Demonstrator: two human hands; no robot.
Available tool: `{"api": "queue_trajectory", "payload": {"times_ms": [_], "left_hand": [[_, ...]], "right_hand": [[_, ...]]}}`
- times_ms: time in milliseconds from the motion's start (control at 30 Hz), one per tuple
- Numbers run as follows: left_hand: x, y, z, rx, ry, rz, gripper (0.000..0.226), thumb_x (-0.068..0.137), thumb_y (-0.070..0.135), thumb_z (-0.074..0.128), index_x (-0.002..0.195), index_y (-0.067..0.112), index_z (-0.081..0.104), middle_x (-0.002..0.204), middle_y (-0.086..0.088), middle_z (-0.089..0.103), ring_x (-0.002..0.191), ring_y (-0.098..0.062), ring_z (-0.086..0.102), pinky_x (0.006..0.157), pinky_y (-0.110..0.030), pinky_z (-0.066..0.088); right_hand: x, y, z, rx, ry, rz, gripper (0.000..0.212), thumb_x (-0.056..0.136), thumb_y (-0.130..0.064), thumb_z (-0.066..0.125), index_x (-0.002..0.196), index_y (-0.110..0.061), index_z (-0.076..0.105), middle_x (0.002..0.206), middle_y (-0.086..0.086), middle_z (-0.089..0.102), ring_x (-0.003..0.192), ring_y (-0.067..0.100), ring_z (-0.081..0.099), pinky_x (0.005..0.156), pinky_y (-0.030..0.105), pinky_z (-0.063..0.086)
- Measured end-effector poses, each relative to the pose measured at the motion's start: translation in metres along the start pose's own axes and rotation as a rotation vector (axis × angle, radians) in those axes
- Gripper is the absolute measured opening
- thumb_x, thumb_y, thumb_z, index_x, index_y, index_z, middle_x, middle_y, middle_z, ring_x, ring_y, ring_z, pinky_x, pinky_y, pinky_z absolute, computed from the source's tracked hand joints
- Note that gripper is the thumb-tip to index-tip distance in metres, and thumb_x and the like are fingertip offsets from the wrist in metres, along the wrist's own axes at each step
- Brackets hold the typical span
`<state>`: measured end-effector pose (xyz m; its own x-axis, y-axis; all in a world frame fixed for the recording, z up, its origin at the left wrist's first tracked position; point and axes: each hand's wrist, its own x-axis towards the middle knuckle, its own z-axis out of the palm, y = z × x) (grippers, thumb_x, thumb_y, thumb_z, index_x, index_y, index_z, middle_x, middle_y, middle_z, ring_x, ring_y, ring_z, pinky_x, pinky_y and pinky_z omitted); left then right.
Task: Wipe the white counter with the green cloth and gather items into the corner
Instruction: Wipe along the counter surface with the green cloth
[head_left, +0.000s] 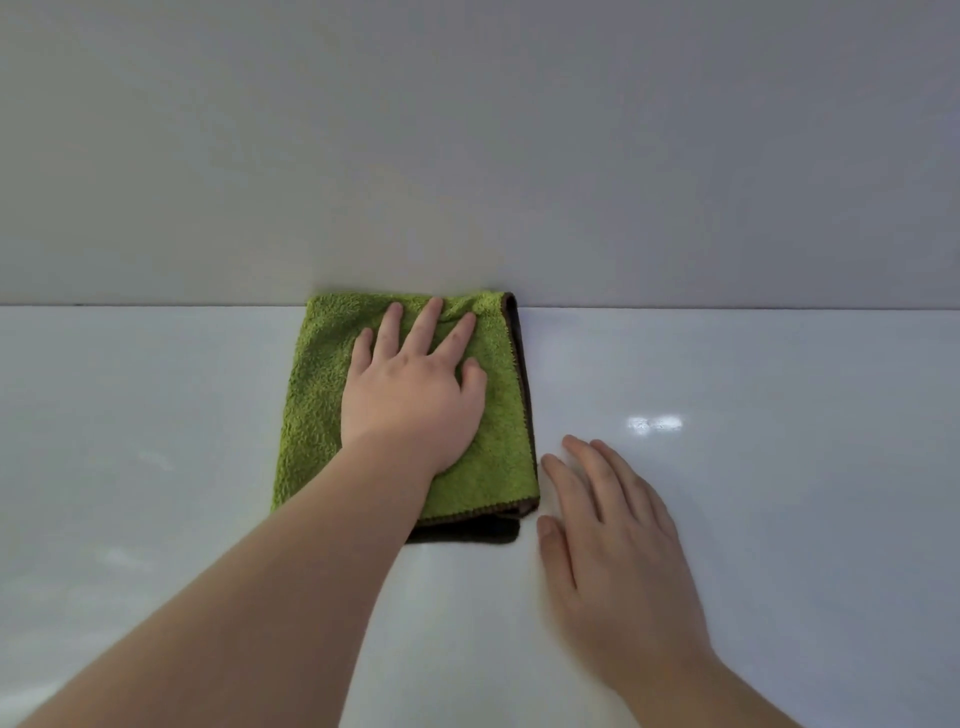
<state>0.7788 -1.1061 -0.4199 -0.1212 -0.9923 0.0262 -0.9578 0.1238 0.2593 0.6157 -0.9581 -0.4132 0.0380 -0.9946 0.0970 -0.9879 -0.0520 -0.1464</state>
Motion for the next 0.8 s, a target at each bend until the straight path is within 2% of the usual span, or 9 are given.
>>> {"api": "queue_trajectory", "payload": {"times_ms": [300, 400, 567, 800], "left_hand": [[0.001, 0.001, -0.006, 0.014, 0.011, 0.018, 0.065, 0.092, 0.057, 0.008, 0.156, 0.048, 0.012, 0.167, 0.015, 0.006, 0.154, -0.020, 0.000, 0.124, -0.045, -0.001], [-0.003, -0.001, -0.006, 0.018, 0.016, 0.035, 0.065, 0.093, 0.057, 0.009, 0.157, 0.046, 0.014, 0.167, 0.014, 0.007, 0.154, -0.020, 0.000, 0.125, -0.044, 0.001], [-0.021, -0.004, -0.006, 0.019, 0.032, 0.043, 0.065, 0.093, 0.057, 0.011, 0.157, 0.044, 0.017, 0.167, 0.013, 0.009, 0.154, -0.018, 0.002, 0.125, -0.040, 0.001], [-0.072, -0.006, -0.008, 0.019, 0.040, 0.009, 0.067, 0.091, 0.059, 0.010, 0.156, 0.046, 0.017, 0.167, 0.014, 0.008, 0.154, -0.016, 0.001, 0.125, -0.039, 0.000]], "right_hand": [[-0.002, 0.000, -0.005, -0.005, -0.024, 0.011, 0.044, 0.096, -0.036, 0.033, 0.137, -0.025, 0.043, 0.149, -0.001, 0.040, 0.141, 0.020, 0.030, 0.113, 0.036, 0.022], [-0.002, -0.001, -0.004, -0.019, -0.032, 0.009, 0.045, 0.096, -0.038, 0.027, 0.138, -0.028, 0.039, 0.151, -0.003, 0.037, 0.143, 0.018, 0.026, 0.116, 0.034, 0.019], [-0.002, 0.000, -0.002, 0.013, -0.026, 0.000, 0.051, 0.095, -0.040, 0.021, 0.140, -0.026, 0.040, 0.153, -0.003, 0.035, 0.144, 0.018, 0.023, 0.116, 0.037, 0.023], [-0.001, 0.003, 0.001, 0.097, -0.010, -0.017, 0.043, 0.098, -0.033, 0.033, 0.139, -0.026, 0.042, 0.154, -0.003, 0.033, 0.143, 0.017, 0.022, 0.117, 0.035, 0.017]]}}
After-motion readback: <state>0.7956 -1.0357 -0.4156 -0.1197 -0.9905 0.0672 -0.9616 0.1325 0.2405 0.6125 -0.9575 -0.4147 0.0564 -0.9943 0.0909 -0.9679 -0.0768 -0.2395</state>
